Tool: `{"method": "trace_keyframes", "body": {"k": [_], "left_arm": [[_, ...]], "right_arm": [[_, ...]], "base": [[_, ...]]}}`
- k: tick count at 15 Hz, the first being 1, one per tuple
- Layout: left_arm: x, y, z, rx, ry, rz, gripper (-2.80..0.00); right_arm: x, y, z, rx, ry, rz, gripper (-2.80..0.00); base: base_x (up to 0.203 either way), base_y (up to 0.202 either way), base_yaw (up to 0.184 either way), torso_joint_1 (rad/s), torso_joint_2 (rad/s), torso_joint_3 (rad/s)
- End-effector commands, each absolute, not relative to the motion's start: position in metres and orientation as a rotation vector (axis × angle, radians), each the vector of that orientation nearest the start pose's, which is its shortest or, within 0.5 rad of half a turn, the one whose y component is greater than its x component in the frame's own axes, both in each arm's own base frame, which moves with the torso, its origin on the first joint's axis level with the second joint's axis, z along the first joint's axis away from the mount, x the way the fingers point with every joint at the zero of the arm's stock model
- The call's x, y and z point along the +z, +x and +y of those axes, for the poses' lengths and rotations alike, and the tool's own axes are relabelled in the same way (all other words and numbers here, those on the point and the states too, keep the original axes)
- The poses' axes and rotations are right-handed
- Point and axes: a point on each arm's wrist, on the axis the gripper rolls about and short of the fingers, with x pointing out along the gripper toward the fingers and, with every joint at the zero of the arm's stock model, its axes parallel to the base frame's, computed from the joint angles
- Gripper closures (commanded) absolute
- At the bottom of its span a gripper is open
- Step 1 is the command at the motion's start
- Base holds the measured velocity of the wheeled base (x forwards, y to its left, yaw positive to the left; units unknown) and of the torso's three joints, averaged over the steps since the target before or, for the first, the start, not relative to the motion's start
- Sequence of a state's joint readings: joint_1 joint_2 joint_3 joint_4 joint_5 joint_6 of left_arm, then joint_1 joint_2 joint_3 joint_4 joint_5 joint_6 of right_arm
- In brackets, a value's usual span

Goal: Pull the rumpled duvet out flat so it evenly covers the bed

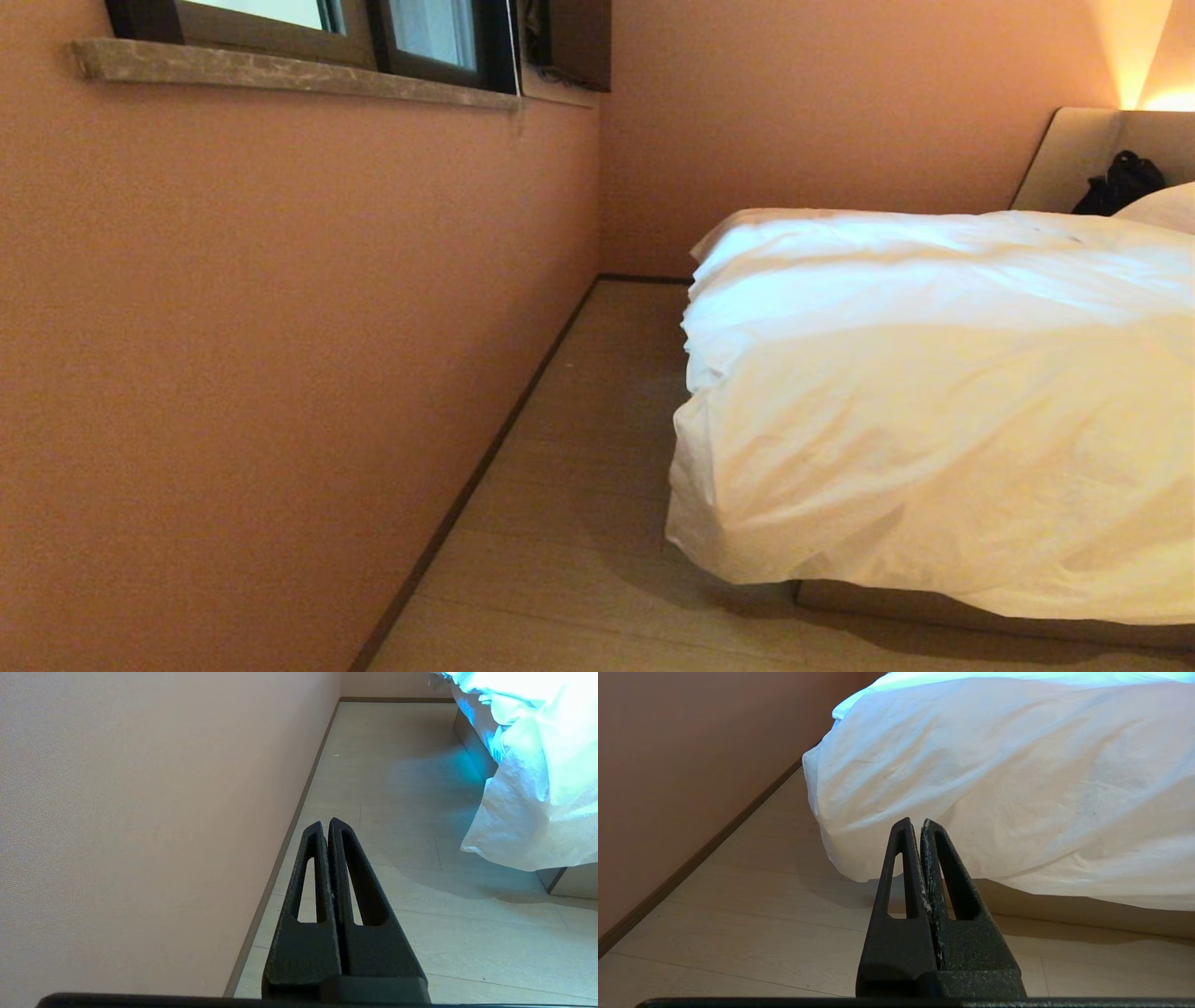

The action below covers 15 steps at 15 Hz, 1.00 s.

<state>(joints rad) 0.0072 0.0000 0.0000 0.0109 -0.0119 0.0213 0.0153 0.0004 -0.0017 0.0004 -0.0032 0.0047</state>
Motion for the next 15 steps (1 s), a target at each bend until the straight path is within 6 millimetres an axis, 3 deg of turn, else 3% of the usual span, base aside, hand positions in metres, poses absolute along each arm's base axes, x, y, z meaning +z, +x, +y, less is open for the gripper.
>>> {"method": "trace_keyframes", "body": {"k": [1,15], "left_arm": [[0.0744,-0.0228,-0.0005,-0.005,0.021,0.011,0.00],[0.0744,-0.0228,-0.0005,-0.005,0.023,0.011,0.00]], "right_arm": [[0.0759,-0.0229,-0.0005,0.014,0.005,-0.002,0.00],[0.0759,-0.0229,-0.0004,0.012,0.009,-0.001,0.00]], "base": [[0.000,0.000,0.000,0.000,0.00,0.000],[0.000,0.000,0.000,0.000,0.00,0.000]]}}
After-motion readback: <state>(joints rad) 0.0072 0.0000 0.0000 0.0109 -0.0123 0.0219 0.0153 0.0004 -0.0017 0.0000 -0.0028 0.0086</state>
